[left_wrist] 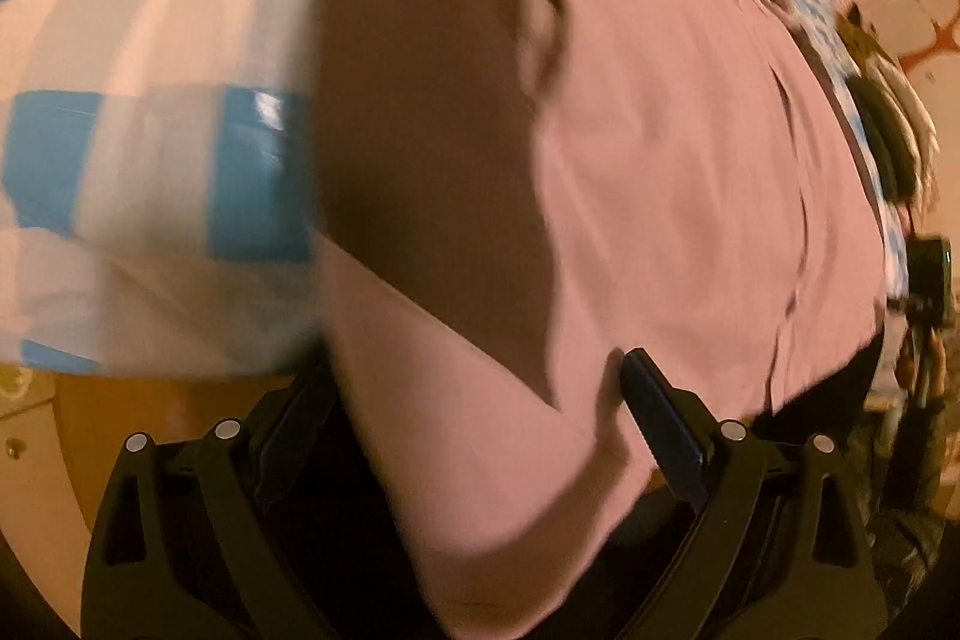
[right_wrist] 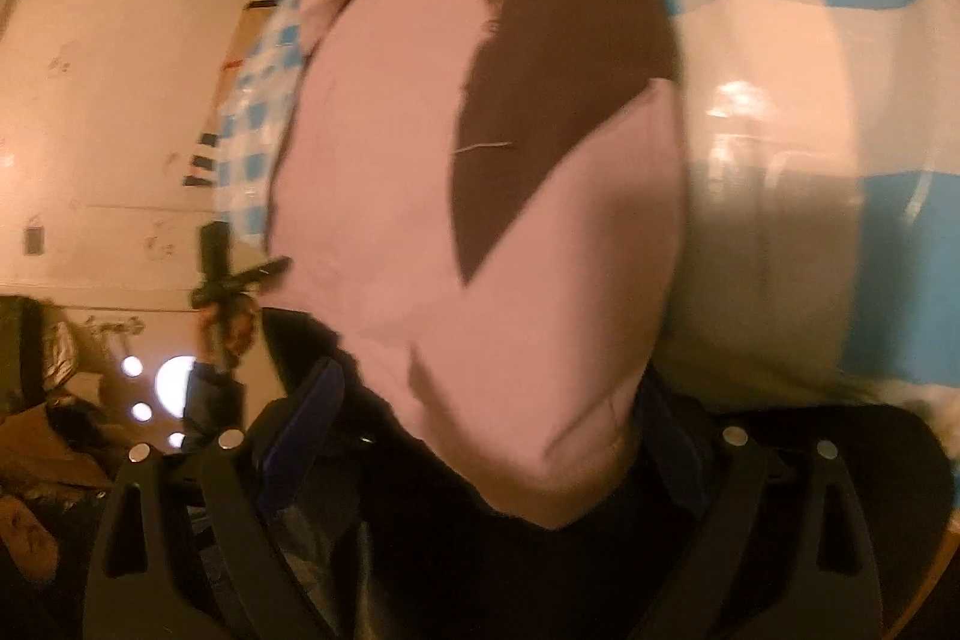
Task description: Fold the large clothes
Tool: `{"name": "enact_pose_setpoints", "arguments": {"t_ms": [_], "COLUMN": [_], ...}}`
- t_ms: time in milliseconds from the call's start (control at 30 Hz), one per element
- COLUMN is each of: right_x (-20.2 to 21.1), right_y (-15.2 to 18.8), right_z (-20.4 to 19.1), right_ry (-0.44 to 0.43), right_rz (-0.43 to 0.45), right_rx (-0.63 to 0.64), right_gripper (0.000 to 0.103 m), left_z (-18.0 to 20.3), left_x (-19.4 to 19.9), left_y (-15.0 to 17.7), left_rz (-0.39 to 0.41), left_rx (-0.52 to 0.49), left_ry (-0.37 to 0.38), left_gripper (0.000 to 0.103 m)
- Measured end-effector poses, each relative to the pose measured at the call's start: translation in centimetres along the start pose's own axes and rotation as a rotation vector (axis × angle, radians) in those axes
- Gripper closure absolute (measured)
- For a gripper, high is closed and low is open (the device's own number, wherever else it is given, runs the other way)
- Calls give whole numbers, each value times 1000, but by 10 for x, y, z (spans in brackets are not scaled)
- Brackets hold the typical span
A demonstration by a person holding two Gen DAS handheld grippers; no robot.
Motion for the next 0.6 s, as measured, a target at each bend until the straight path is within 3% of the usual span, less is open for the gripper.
{"name": "enact_pose_setpoints", "arguments": {"t_ms": [33, 100, 167, 233, 433, 600], "right_x": [-1, 0, 5, 8, 26, 46], "right_y": [1, 1, 1, 1, -4, 10], "right_z": [-4, -7, -14, -21, -52, -67], "right_ry": [-6, 13, 3, -11, -148, -217], "right_rz": [5, 25, 69, 107, 282, 347], "right_rx": [19, 35, 63, 79, 147, 194], "right_gripper": [44, 65, 70, 73, 76, 78], "left_z": [3, 7, 10, 12, 17, 26], "left_x": [-2, -3, 1, 14, 75, 135], "left_y": [3, 9, 10, 9, 7, 11], "left_rz": [3, 30, 55, 117, 286, 417], "left_rx": [-15, -26, 14, 32, 90, 91], "left_ry": [-5, -3, 47, 85, 195, 269], "left_gripper": [12, 30, 71, 86, 91, 92]}}
Point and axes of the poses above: each gripper's, at about its wrist camera, not at the fingertips, and x roughly against the way its jaws point, z to its right, y to its underside, the point moved 5 cm from there along -x, roughly the way its jaws point, and after that the axes turned 4 degrees about x, right-handed, at the moved point
